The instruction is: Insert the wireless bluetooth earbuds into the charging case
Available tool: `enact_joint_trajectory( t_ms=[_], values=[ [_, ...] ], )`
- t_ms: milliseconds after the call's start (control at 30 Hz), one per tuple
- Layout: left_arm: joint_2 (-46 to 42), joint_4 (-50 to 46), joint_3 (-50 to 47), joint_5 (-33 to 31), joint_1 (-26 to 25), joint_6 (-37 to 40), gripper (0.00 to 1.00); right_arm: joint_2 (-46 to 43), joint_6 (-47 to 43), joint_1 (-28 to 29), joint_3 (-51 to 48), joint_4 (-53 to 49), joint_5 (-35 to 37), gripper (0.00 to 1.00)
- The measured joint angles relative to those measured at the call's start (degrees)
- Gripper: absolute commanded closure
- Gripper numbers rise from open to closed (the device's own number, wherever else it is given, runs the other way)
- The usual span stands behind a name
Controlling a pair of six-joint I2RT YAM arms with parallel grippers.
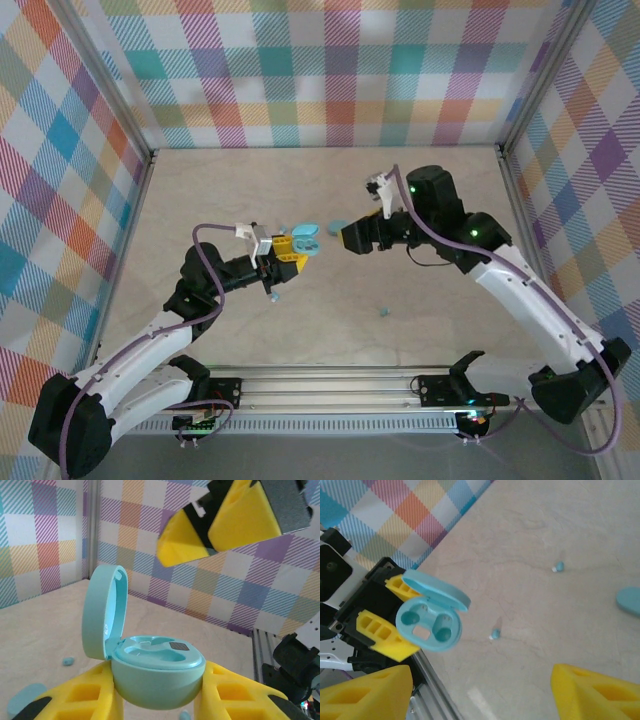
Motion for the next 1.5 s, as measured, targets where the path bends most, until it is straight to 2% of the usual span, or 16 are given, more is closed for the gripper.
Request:
enact_joint_trajectory(
  t_ms=[133, 233, 400, 567, 800, 967, 1167, 1500],
  values=[
    [0.0, -0.9, 0.0, -0.2, 0.0, 1.0, 0.88, -2.1, 3.0, -0.8, -3.7, -3.2, 4.7, 0.34],
    [0.0, -1.0, 0.0, -0.2, 0.0, 1.4, 0.88, -0.8, 4.7, -2.7, -8.0, -5.0, 6.8, 0.42],
    [0.0, -2.7, 0.0, -0.1, 0.0, 2.6, 0.88, 6.1, 7.8, -8.5, -14.7, -5.7, 5.3, 0.52],
    [-1.2, -5.3, 0.0, -0.1, 0.0, 3.7, 0.88, 10.5, 11.6, -9.4, -21.3, -4.3, 4.0, 0.57],
    [-1.9, -7.4, -0.1, -0.1, 0.0, 4.7, 0.88, 10.6, 18.0, -9.1, -31.1, -0.7, 1.6, 0.52],
    [-2.8, -8.4, -0.5, -0.1, 0.0, 5.4, 0.88, 7.2, 23.5, -7.0, -37.6, 3.3, 0.7, 0.5],
    [-2.9, -8.5, -0.5, -0.1, 0.0, 5.5, 0.88, 7.1, 26.7, -4.7, -38.8, 7.6, 0.9, 0.49],
    [-4.8, -10.0, -0.6, -0.3, 0.0, 6.0, 0.87, 9.1, 28.3, -4.4, -38.8, 10.7, 1.8, 0.49]
  ],
)
